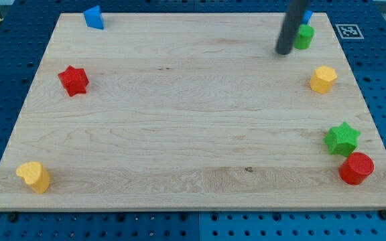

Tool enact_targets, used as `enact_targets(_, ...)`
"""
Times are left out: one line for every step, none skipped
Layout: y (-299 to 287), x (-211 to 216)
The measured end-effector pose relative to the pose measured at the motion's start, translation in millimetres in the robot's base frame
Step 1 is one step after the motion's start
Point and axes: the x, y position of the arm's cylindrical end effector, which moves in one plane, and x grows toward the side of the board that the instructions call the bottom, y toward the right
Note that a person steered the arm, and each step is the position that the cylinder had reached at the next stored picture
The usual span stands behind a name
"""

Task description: Slide the blue triangle to the center

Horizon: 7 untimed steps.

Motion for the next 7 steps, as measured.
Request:
enact_targets(-99,0)
enact_targets(-209,0)
enact_targets(-317,0)
enact_targets(-401,-26)
enact_targets(-450,-86)
enact_targets(-451,-86)
enact_targets(-439,-109)
